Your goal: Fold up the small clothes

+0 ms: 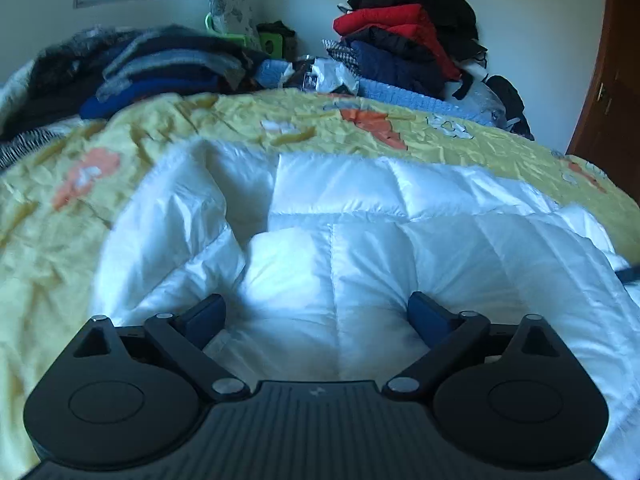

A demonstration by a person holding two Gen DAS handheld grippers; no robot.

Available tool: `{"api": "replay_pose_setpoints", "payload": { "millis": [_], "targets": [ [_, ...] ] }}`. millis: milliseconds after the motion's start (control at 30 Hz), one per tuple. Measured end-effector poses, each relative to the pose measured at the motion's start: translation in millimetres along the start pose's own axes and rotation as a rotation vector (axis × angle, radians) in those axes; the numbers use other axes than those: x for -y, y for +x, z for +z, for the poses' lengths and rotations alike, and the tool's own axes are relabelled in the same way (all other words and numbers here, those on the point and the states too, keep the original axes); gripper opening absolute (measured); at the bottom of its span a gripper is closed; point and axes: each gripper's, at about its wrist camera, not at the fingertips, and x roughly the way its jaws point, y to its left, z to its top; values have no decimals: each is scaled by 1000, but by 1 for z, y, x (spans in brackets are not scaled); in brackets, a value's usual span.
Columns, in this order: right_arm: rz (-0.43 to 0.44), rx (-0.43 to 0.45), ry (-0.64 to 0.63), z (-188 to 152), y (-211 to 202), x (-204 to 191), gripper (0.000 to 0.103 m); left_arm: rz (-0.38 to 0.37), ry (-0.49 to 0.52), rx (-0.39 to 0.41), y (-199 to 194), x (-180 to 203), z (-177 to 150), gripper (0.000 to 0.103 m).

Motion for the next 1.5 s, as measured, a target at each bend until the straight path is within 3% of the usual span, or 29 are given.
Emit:
{"api": "replay_pose_setpoints", "payload": {
  "millis": [33,200,267,333,400,533,600,700,933,1000,1133,1200,1300,1433,1500],
  "targets": [
    [6,30,0,-1,-11,-2,33,-6,23,19,-13,2,0,98],
    [-9,226,-74,-1,-62,-20,33,-35,132,197,-74,7,0,98],
    [12,217,-128,-3,-57,-38,36,-35,106,220,-73,6,10,98],
    [42,150,-187,-7,-35,-60,40,-33,70,193,-56,6,20,98],
    [20,93,-277,-15,-8,-81,51,-6,68,152,-34,9,26,98],
    [-167,20,-511,-39,37,-110,54,74,128,-7,7,17,16,99],
    [-202,13,-570,-50,44,-107,57,35,100,-23,14,10,4,99],
    [-171,0,-544,-57,45,-94,58,-12,6,-30,22,-6,-4,100],
    [-143,32,-482,-56,48,-92,59,81,68,8,17,11,-8,101],
    [-99,37,-391,-60,27,-88,61,102,58,30,-10,13,-10,99],
    [117,-31,-191,-89,-35,-61,79,5,-39,137,-97,-4,-34,100],
    [161,-95,-134,-114,-68,-43,85,-47,-134,148,-138,-22,-57,100],
    [118,-169,-85,-154,-114,-16,86,-75,-250,107,-182,-48,-94,100],
    [-33,-214,-18,-201,-166,14,86,-11,-281,17,-224,-67,-139,100],
    [-18,-219,47,-222,-184,27,86,-23,-314,-36,-239,-76,-156,100]
  ]
}}
